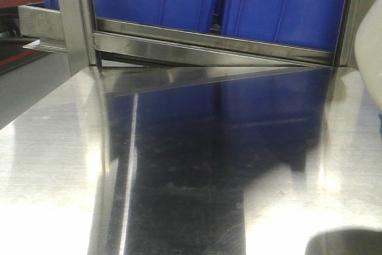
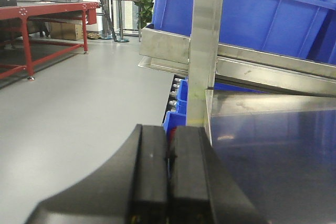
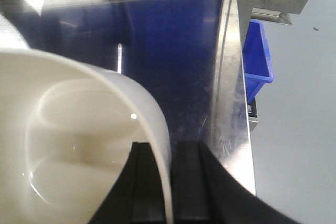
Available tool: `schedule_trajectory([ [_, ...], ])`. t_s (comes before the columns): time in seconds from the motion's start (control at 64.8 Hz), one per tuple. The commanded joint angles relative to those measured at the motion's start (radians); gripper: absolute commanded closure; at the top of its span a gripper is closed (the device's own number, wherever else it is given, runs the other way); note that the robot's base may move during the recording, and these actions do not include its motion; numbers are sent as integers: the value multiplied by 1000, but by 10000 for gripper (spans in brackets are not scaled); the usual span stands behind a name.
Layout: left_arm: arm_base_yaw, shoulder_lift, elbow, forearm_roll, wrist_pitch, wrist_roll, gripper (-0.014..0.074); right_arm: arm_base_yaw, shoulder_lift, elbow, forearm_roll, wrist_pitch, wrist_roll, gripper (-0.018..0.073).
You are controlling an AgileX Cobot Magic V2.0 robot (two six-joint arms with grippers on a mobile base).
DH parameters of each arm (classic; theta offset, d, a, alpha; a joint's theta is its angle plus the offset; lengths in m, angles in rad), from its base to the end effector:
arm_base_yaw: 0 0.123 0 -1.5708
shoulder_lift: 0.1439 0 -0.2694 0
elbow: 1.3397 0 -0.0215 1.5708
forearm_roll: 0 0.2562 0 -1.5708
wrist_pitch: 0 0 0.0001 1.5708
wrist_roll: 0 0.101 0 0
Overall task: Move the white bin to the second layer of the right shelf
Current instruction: 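Lift the white bin off the table with the right gripper, then drive the base away from the table holding the bin in the right gripper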
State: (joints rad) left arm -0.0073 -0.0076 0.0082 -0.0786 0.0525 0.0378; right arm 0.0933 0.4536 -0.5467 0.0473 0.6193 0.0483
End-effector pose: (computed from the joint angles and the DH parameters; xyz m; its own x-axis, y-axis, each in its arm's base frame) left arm 0.0874 -0.0011 0.2065 0.0338 -0.0409 -0.9986 0.0128 0.9991 -0.0405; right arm 0.1161 0.0136 0.2987 -0.4313 0.0467 -0.9010 -0.0808 0.9927 0.0901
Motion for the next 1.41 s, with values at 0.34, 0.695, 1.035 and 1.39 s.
schedule_trajectory([
  [0.34,1,-16,27,-7,-81,-4,512,-7,2,-30,10,-91,-4,506],
  [0.695,1,-16,27,-7,-81,-4,512,-7,2,-30,10,-91,-4,506],
  [1.035,1,-16,27,-7,-81,-4,512,-7,2,-30,10,-91,-4,506],
  [1.39,1,-16,27,-7,-81,-4,512,-7,2,-30,10,-91,-4,506],
])
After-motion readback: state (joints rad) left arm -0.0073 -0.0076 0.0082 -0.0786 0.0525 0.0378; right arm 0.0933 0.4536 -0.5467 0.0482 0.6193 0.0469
